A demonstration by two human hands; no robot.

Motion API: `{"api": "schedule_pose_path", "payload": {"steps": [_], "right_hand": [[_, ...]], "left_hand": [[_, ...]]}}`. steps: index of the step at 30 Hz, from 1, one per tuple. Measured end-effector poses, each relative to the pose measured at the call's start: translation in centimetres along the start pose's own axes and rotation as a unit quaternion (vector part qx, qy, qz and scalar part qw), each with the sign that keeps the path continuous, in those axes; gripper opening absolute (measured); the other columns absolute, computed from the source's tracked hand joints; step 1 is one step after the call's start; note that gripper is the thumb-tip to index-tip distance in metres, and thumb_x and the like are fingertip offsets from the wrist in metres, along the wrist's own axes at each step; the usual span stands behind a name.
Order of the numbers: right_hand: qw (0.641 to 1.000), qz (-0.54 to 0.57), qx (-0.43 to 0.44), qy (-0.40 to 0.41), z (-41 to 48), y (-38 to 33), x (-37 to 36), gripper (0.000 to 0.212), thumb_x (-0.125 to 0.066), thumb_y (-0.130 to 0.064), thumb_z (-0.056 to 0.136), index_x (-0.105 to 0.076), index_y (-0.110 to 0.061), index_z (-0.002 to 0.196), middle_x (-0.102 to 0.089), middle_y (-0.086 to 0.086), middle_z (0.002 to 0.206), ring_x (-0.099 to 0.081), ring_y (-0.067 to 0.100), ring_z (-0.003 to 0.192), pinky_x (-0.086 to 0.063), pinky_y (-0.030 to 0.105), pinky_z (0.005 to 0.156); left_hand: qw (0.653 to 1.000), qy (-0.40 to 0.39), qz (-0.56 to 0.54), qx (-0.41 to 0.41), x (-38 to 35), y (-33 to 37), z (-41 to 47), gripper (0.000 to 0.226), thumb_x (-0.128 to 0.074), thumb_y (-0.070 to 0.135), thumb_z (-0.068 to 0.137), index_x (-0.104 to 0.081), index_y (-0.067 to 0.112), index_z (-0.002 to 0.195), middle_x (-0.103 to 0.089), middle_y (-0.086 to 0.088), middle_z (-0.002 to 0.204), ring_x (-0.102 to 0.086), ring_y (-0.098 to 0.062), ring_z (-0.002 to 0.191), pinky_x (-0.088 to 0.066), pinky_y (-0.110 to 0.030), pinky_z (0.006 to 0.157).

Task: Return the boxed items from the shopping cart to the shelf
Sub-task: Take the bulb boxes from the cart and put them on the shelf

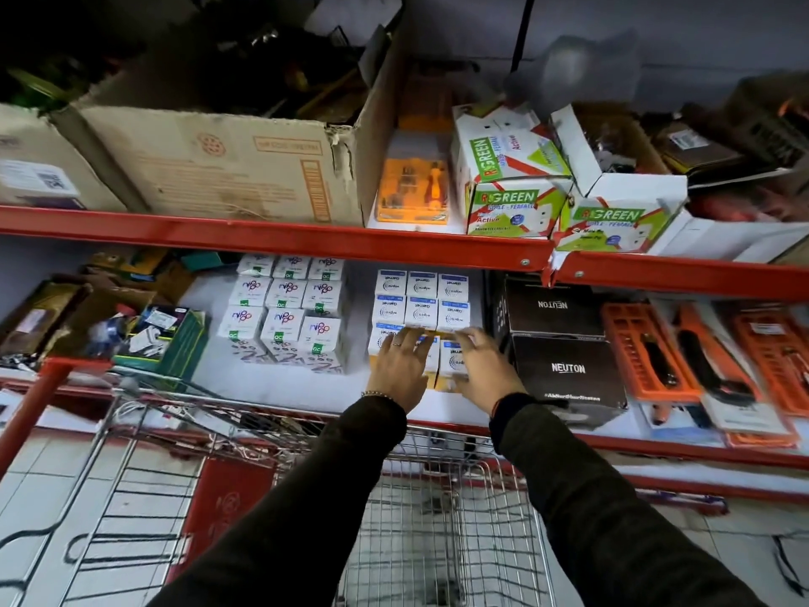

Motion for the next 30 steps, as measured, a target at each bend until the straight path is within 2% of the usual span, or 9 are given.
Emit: {"api": "schedule_pose_path", "payload": {"steps": [5, 7, 10, 12, 14, 20, 24, 27, 30], "right_hand": [[0.934, 0.285, -0.123, 0.179, -4.1, 0.4, 0.3, 0.037, -0.061, -0.01, 0.092, -0.055, -0.019, 0.128, -0.049, 0.004, 0.13, -0.056, 0.023, 0.119, -0.05, 0.036, 0.103], [0.788, 0.53, -0.254, 0.186, -5.9, 1.0, -2.7, 0.016, -0.056, -0.01, 0.097, -0.058, -0.018, 0.111, -0.059, 0.004, 0.116, -0.064, 0.026, 0.104, -0.056, 0.036, 0.087], [0.462, 0.779, -0.408, 0.116, -7.0, -0.1, -8.3, 0.011, -0.052, -0.019, 0.1, -0.058, -0.01, 0.1, -0.052, 0.012, 0.121, -0.061, 0.032, 0.107, -0.054, 0.038, 0.09], [0.367, 0.818, -0.43, 0.103, -7.0, -0.3, -9.5, 0.019, -0.052, -0.028, 0.101, -0.053, -0.012, 0.112, -0.045, 0.011, 0.126, -0.06, 0.033, 0.117, -0.051, 0.04, 0.102], [0.371, 0.826, -0.41, 0.112, -6.1, 0.3, -9.4, 0.027, -0.051, -0.034, 0.101, -0.054, -0.014, 0.12, -0.048, 0.009, 0.124, -0.065, 0.024, 0.101, -0.051, 0.036, 0.099], [0.403, 0.822, -0.394, 0.085, -3.3, 1.6, -9.2, 0.03, -0.053, -0.033, 0.1, -0.064, -0.005, 0.096, -0.066, 0.012, 0.086, -0.067, 0.023, 0.079, -0.053, 0.04, 0.101], [0.432, 0.802, -0.407, 0.069, -2.8, 2.2, -9.4, 0.027, -0.058, -0.03, 0.098, -0.064, -0.006, 0.087, -0.067, 0.011, 0.084, -0.066, 0.019, 0.073, -0.057, 0.033, 0.091], [0.432, 0.8, -0.409, 0.071, -2.4, 2.5, -9.4, 0.026, -0.058, -0.029, 0.098, -0.062, -0.006, 0.088, -0.066, 0.012, 0.082, -0.065, 0.02, 0.069, -0.056, 0.033, 0.088], [0.448, 0.792, -0.41, 0.066, -2.3, 2.7, -9.3, 0.025, -0.058, -0.029, 0.098, -0.062, -0.005, 0.093, -0.065, 0.014, 0.086, -0.064, 0.023, 0.072, -0.055, 0.038, 0.097]], "left_hand": [[0.914, 0.212, -0.324, 0.124, 1.7, -0.2, -4.7, 0.034, -0.053, 0.013, 0.092, -0.05, 0.011, 0.126, -0.051, -0.006, 0.126, -0.05, -0.023, 0.116, -0.042, -0.034, 0.101], [0.78, 0.223, -0.519, 0.27, -0.9, -0.7, -6.5, 0.026, -0.052, 0.01, 0.095, -0.045, 0.017, 0.12, -0.047, -0.004, 0.124, -0.051, -0.024, 0.113, -0.045, -0.033, 0.097], [0.549, 0.156, -0.695, 0.437, -5.5, 0.2, -7.0, 0.034, -0.047, 0.014, 0.1, -0.039, 0.013, 0.133, -0.046, -0.012, 0.134, -0.052, -0.031, 0.122, -0.046, -0.041, 0.104], [0.419, 0.098, -0.763, 0.482, -7.3, 1.3, -6.3, 0.048, -0.044, 0.015, 0.102, -0.029, 0.008, 0.147, -0.047, -0.019, 0.134, -0.05, -0.032, 0.125, -0.045, -0.043, 0.107], [0.371, 0.063, -0.784, 0.493, -7.8, 1.7, -5.2, 0.052, -0.045, 0.016, 0.101, -0.028, 0.005, 0.149, -0.048, -0.022, 0.138, -0.05, -0.034, 0.126, -0.045, -0.04, 0.1], [0.358, 0.047, -0.804, 0.473, -7.5, 1.6, -2.4, 0.02, -0.049, 0.016, 0.099, -0.055, 0.006, 0.115, -0.067, -0.015, 0.105, -0.064, -0.024, 0.081, -0.051, -0.029, 0.064], [0.391, 0.04, -0.773, 0.499, -8.3, 0.9, -2.1, 0.037, -0.049, 0.019, 0.1, -0.054, -0.001, 0.13, -0.066, -0.018, 0.109, -0.06, -0.025, 0.087, -0.048, -0.031, 0.077], [0.355, 0.065, -0.774, 0.521, -9.1, 0.6, -2.1, 0.039, -0.047, 0.017, 0.101, -0.049, -0.001, 0.135, -0.061, -0.019, 0.129, -0.058, -0.024, 0.102, -0.043, -0.025, 0.081], [0.401, 0.036, -0.762, 0.507, -8.5, 0.7, -1.9, 0.037, -0.049, 0.022, 0.1, -0.054, 0.001, 0.131, -0.062, -0.019, 0.129, -0.058, -0.029, 0.101, -0.044, -0.031, 0.084]]}}
Point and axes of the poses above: each hand's wrist, its own z-axis towards the middle knuckle, its own x-axis out of the back of the hand, y = z × x, the point moved 8 cm from there along z, towards the middle knuckle
